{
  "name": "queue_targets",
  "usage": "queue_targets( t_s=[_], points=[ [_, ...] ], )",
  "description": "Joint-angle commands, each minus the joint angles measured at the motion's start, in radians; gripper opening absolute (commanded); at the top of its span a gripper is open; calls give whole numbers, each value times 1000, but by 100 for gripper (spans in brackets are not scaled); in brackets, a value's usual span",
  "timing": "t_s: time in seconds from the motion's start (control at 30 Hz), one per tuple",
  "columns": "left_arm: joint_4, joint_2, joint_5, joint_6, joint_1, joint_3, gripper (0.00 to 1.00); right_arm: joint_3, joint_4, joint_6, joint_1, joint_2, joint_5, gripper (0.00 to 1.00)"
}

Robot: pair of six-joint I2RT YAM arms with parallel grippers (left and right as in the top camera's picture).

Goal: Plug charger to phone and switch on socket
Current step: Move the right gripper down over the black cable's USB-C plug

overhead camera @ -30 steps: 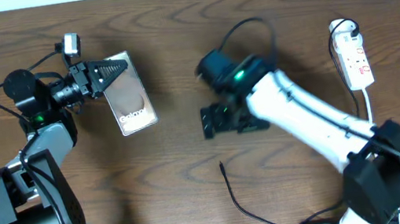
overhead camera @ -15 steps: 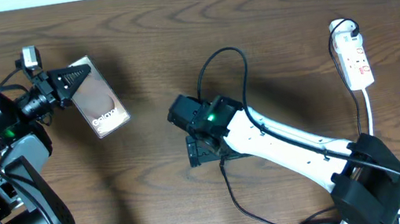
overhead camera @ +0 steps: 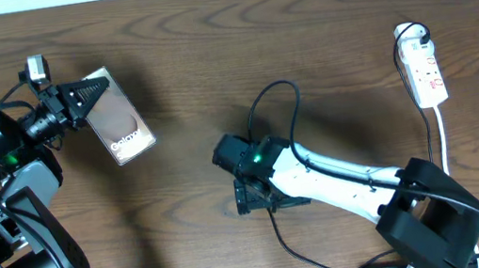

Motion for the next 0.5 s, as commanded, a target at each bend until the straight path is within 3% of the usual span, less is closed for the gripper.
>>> queue_targets(
  t_s=[0.0, 0.47],
  points=[
    [5, -13, 13, 3, 0, 5, 7, -42, 44, 32, 12, 13, -39, 95],
    [6, -13, 13, 3, 0, 5, 7, -53, 80, 20, -4, 61, -83, 74]
  ],
)
